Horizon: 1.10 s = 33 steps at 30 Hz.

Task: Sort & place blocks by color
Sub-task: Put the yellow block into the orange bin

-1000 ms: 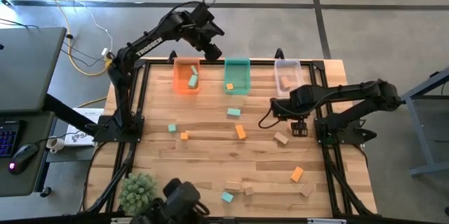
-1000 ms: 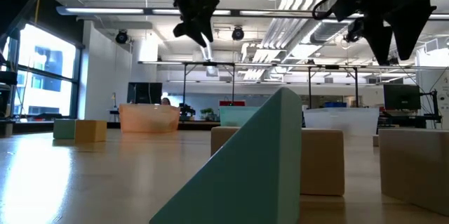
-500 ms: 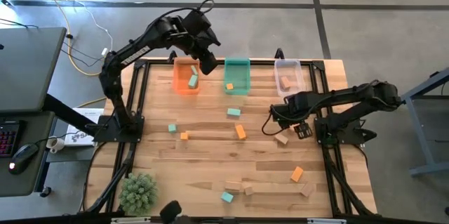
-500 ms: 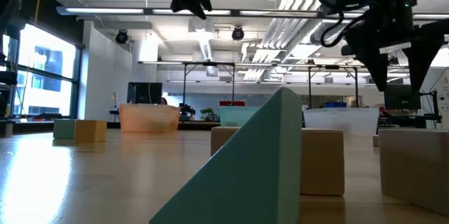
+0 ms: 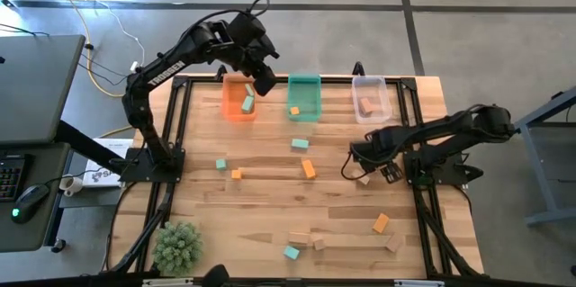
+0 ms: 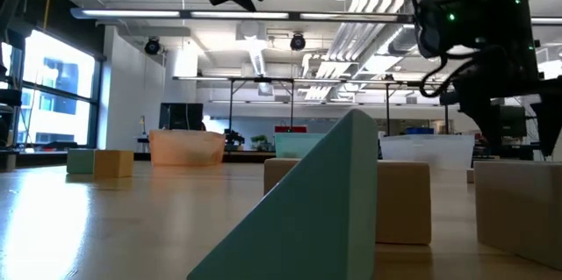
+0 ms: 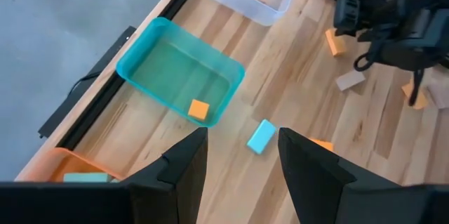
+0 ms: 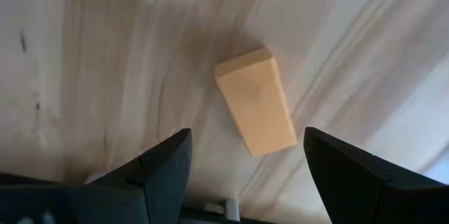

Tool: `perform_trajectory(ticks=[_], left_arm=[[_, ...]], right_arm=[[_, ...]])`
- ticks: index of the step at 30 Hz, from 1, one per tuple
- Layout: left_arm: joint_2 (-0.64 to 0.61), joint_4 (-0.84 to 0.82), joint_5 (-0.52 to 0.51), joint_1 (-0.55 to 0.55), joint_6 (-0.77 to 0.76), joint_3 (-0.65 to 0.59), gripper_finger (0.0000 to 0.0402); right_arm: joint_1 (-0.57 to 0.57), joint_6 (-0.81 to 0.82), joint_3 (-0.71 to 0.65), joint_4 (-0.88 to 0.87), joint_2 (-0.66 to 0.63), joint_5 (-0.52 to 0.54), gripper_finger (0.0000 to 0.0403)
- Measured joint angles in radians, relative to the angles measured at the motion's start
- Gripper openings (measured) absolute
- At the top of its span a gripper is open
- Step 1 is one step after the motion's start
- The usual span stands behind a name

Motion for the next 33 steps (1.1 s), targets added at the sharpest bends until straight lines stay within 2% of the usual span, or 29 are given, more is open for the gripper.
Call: perform_trajectory(ticks=[9,17,21,27,33], left_arm=[[0.0,0.0,0.0,-0.018,-0.028,0.0,0.0161],[0.0,0.0,0.0,-0.019,-0.042,0.0,0.0161],[0.0,0.0,0.0,-0.019,-0.042,0.0,0.0161],[0.0,0.0,0.0,-0.019,-0.043,0.0,0.0161],[0.0,0.0,0.001,-0.019,-0.042,0.0,0.0161]], right_arm=[[-0.003,-0.036,-0.091,0.124,0.0,0.042,0.0262],[-0.005,-0.081,-0.141,0.162,-0.003,0.042,0.0257],[-0.005,-0.082,-0.142,0.161,-0.002,0.032,0.0216],[-0.004,-0.084,-0.142,0.153,-0.002,0.024,0.0103],[-0.005,-0.047,-0.097,0.124,0.002,0.043,0.0099]])
